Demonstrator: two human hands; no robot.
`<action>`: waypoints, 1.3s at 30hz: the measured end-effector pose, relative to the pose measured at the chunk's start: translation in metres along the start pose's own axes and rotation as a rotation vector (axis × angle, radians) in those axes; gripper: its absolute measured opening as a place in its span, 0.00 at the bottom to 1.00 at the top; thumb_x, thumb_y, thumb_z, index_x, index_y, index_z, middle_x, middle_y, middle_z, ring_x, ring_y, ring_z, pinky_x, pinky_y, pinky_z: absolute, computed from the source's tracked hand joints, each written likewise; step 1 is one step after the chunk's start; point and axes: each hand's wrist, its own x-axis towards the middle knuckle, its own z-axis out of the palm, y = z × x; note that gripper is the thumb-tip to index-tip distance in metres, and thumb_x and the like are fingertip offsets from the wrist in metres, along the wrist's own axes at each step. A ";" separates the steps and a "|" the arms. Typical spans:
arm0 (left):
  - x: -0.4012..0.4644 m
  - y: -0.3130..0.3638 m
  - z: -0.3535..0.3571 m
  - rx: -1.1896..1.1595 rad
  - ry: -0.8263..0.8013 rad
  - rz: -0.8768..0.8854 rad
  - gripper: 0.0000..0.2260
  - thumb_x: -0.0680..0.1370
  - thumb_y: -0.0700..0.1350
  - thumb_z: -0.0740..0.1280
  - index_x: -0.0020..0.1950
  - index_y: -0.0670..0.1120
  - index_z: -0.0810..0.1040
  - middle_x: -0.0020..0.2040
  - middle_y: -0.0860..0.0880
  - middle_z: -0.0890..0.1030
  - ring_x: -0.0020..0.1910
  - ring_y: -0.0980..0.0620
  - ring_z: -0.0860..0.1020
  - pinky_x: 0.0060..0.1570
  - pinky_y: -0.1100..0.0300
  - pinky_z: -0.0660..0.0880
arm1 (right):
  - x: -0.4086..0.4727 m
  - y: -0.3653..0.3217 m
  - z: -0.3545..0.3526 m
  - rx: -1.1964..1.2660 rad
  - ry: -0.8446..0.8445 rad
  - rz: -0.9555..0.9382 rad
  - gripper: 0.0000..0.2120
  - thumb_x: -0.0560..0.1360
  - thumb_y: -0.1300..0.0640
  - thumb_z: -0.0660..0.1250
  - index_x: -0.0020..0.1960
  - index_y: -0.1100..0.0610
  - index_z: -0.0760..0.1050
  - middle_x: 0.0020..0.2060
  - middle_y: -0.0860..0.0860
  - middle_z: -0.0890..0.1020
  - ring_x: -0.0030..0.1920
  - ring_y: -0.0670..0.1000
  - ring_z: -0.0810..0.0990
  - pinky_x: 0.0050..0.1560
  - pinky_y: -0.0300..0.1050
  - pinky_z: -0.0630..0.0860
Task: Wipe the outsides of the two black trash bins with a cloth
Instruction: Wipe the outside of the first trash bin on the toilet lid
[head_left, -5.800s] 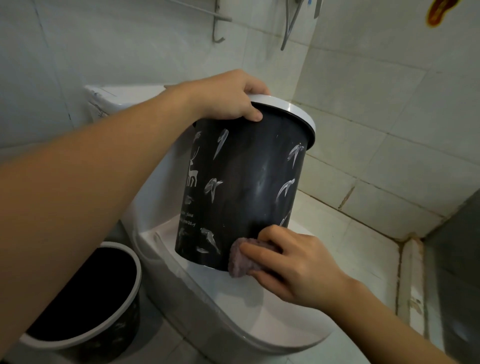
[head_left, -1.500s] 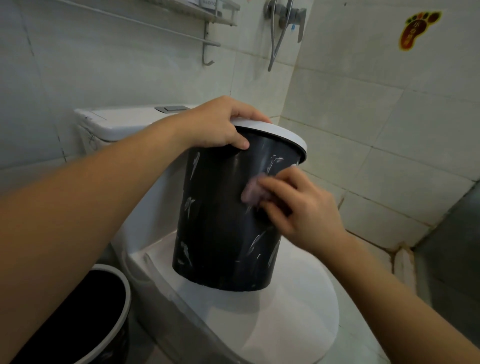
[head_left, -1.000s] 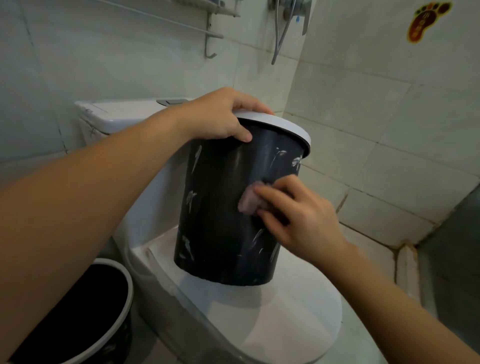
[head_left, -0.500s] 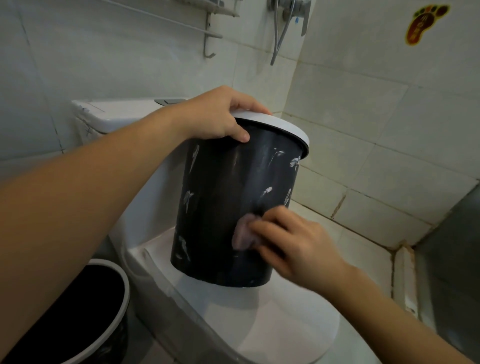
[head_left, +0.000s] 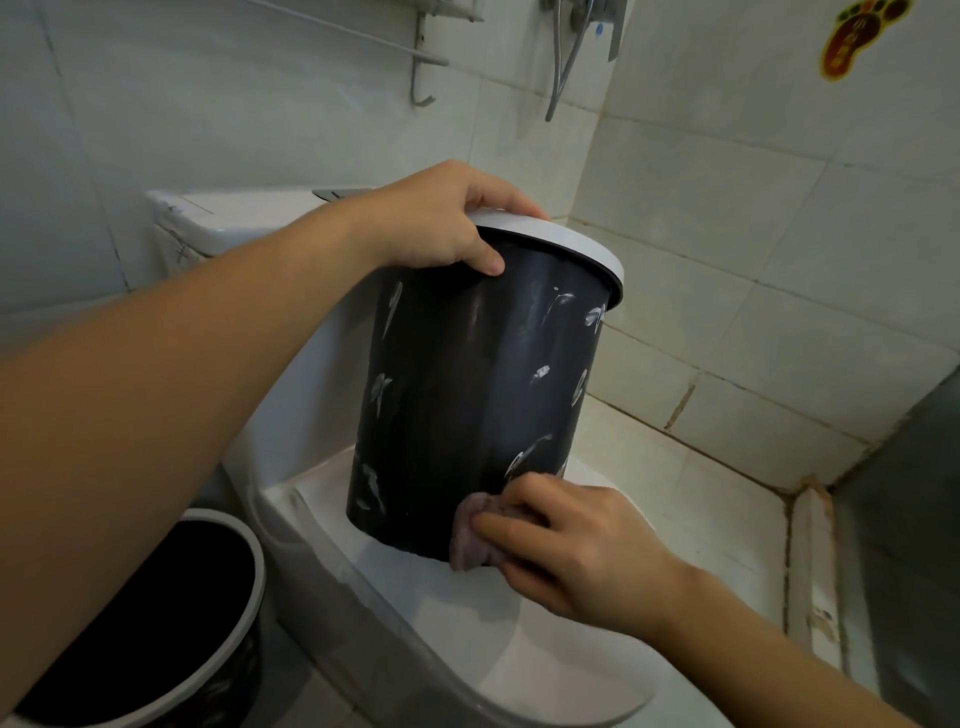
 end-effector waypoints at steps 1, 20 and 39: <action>0.000 0.000 0.000 0.001 -0.003 -0.001 0.25 0.73 0.37 0.73 0.54 0.69 0.78 0.59 0.57 0.81 0.60 0.52 0.77 0.67 0.50 0.72 | 0.001 0.003 -0.002 -0.017 0.027 0.012 0.10 0.80 0.53 0.66 0.58 0.53 0.81 0.47 0.52 0.78 0.41 0.50 0.75 0.34 0.43 0.76; 0.001 -0.011 -0.009 -0.159 -0.018 -0.040 0.24 0.71 0.30 0.73 0.53 0.60 0.82 0.57 0.49 0.84 0.58 0.49 0.81 0.60 0.55 0.77 | -0.013 0.004 0.004 0.029 0.157 0.140 0.10 0.79 0.53 0.66 0.58 0.52 0.80 0.47 0.53 0.78 0.39 0.51 0.75 0.31 0.42 0.73; 0.006 -0.001 0.001 0.002 -0.021 -0.006 0.26 0.67 0.36 0.78 0.57 0.62 0.79 0.54 0.50 0.83 0.54 0.50 0.81 0.57 0.52 0.79 | 0.009 0.028 -0.006 0.104 0.346 0.364 0.17 0.76 0.49 0.69 0.61 0.57 0.79 0.51 0.50 0.80 0.47 0.49 0.79 0.46 0.38 0.77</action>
